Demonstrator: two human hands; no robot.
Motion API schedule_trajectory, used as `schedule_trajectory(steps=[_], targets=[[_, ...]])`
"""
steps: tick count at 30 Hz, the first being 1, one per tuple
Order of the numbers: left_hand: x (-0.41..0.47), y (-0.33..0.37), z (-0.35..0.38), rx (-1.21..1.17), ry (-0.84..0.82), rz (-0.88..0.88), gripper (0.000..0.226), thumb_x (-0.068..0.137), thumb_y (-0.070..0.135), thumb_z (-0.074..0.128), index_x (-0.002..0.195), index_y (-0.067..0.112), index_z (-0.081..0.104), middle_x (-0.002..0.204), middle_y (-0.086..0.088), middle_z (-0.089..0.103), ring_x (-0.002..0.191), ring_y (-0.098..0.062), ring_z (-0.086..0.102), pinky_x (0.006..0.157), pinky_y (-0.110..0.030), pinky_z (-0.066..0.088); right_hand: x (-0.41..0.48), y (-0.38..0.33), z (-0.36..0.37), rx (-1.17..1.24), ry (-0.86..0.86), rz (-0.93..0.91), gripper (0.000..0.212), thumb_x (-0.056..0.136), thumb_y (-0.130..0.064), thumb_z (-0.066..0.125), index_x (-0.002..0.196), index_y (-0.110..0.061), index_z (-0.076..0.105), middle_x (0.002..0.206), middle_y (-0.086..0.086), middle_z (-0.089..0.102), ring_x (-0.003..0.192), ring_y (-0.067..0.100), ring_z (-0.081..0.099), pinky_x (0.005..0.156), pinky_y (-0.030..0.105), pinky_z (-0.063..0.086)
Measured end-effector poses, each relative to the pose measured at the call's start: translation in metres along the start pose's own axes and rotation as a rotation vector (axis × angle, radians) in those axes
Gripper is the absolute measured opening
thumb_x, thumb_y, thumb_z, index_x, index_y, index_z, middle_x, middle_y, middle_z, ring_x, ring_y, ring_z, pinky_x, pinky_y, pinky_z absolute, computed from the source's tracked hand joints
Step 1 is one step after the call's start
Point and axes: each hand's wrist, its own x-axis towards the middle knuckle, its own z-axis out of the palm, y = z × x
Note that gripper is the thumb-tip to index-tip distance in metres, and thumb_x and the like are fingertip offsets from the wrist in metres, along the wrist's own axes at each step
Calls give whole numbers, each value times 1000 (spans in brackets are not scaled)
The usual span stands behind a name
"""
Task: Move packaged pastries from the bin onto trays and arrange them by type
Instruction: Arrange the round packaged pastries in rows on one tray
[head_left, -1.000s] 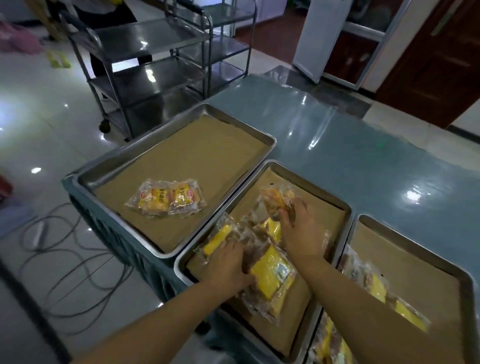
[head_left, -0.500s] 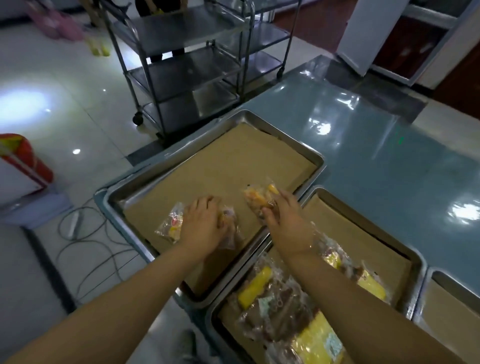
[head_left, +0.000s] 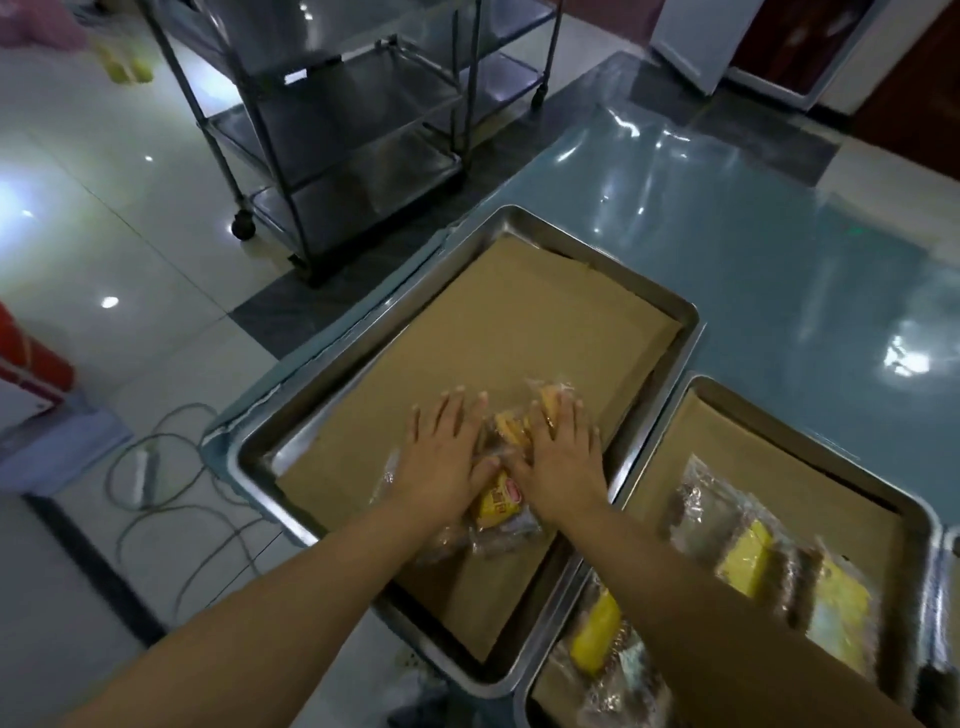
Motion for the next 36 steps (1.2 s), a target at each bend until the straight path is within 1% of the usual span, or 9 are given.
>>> schedule_trajectory(steps=[3, 7, 9, 12, 16, 21, 26, 32, 36], targets=[[12, -7, -1, 31, -39, 78, 70, 92, 57, 26, 144, 32, -13, 158, -6, -1, 143, -22, -6, 109, -42, -12, 1, -4, -1, -42, -29, 9, 83, 85, -71, 25, 150, -22, 5, 157, 15, -6, 144, 33, -10, 115, 49, 2], [21, -11, -8, -33, -90, 120, 67, 95, 46, 37, 148, 31, -1, 158, -2, -2, 144, -21, -7, 109, -40, -13, -5, -6, -15, 23, -59, 53, 94, 78, -79, 26, 150, -22, 9, 159, 9, -4, 145, 28, -8, 115, 49, 2], [23, -8, -15, -86, -67, 133, 64, 95, 41, 41, 149, 31, 7, 158, -1, 6, 144, -20, 0, 111, -39, -9, -15, -6, -25, 88, 23, 53, 86, 83, -69, 37, 149, -20, 15, 158, 6, 8, 145, 26, 2, 116, 46, 9], [26, 5, -31, -154, 10, 198, 60, 92, 31, 48, 147, 29, 23, 154, -1, 24, 138, -22, 21, 113, -39, 11, -37, 0, -43, 146, 153, 58, 63, 89, -45, 52, 143, -17, 33, 147, 6, 34, 134, 25, 30, 110, 40, 29], [27, 42, -47, -220, 37, 351, 56, 86, 21, 56, 139, 26, 40, 147, -1, 38, 130, -23, 36, 107, -38, 25, -74, 22, -67, 217, 226, 163, 44, 91, -26, 51, 134, -17, 48, 131, 5, 53, 120, 23, 46, 98, 34, 40], [21, 108, -44, -268, -15, 519, 48, 84, 15, 59, 131, 16, 52, 135, -6, 52, 123, -27, 45, 103, -36, 34, -141, 65, -88, 298, 341, 405, 42, 92, -26, 51, 134, -20, 48, 131, 4, 56, 118, 22, 52, 96, 30, 40], [-9, 190, -31, -282, -74, 728, 40, 84, 19, 61, 123, 20, 58, 124, -1, 60, 112, -22, 53, 93, -33, 41, -226, 115, -96, 265, 361, 600, 32, 93, -27, 47, 124, -21, 56, 122, 4, 61, 109, 25, 56, 88, 36, 48], [-79, 312, -9, -314, -175, 885, 35, 84, 18, 60, 119, 21, 61, 128, 1, 58, 118, -21, 48, 95, -30, 31, -347, 181, -97, 233, 427, 744, 24, 92, -24, 49, 111, -22, 63, 111, -1, 64, 103, 22, 58, 75, 31, 45], [-136, 399, 2, -339, -154, 973, 32, 85, 17, 58, 117, 22, 63, 124, 2, 61, 116, -19, 49, 95, -27, 30, -434, 230, -105, 277, 454, 815, 28, 92, -24, 50, 116, -24, 62, 115, 1, 65, 105, 23, 59, 80, 34, 49]])
